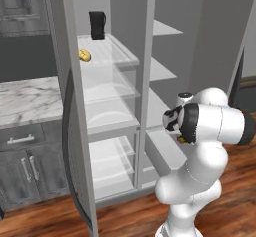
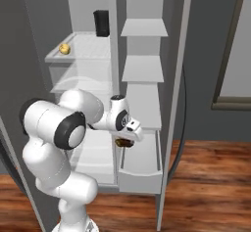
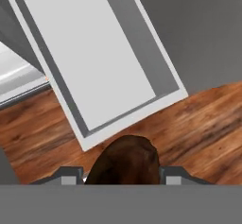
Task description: Take the sweet potato and potato from the fridge shelf and place them in the freezer drawer to begin freezing them.
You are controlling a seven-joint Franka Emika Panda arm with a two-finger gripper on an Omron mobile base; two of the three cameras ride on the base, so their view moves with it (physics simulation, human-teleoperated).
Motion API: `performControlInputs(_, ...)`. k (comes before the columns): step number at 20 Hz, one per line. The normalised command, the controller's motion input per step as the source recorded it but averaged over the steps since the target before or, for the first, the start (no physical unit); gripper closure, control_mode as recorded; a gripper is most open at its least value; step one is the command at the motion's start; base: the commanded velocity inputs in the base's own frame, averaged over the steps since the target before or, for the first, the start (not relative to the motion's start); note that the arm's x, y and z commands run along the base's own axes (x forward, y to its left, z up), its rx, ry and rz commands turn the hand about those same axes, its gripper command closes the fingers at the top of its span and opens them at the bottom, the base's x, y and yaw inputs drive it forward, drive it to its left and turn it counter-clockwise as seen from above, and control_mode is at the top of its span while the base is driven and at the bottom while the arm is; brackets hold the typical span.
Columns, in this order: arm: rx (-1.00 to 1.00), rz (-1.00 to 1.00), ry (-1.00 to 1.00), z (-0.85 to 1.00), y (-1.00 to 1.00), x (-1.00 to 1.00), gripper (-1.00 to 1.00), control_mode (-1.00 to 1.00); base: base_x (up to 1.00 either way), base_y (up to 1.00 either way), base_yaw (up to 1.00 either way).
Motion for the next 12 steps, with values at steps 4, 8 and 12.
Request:
performControlInputs(4, 0.0, -0.07, 0.02, -0.36, -0.19, 0.11, 1.0, -1.0, 0.0, 0.0, 0.0)
performControlInputs(8, 0.0, -0.04, 0.0, -0.28, -0.01, 0.13, 1.0, -1.0, 0.0, 0.0, 0.0)
performControlInputs(12, 0.0, -0.01, 0.0, -0.42, 0.0, 0.15, 1.0, -1.0, 0.0, 0.0, 0.0)
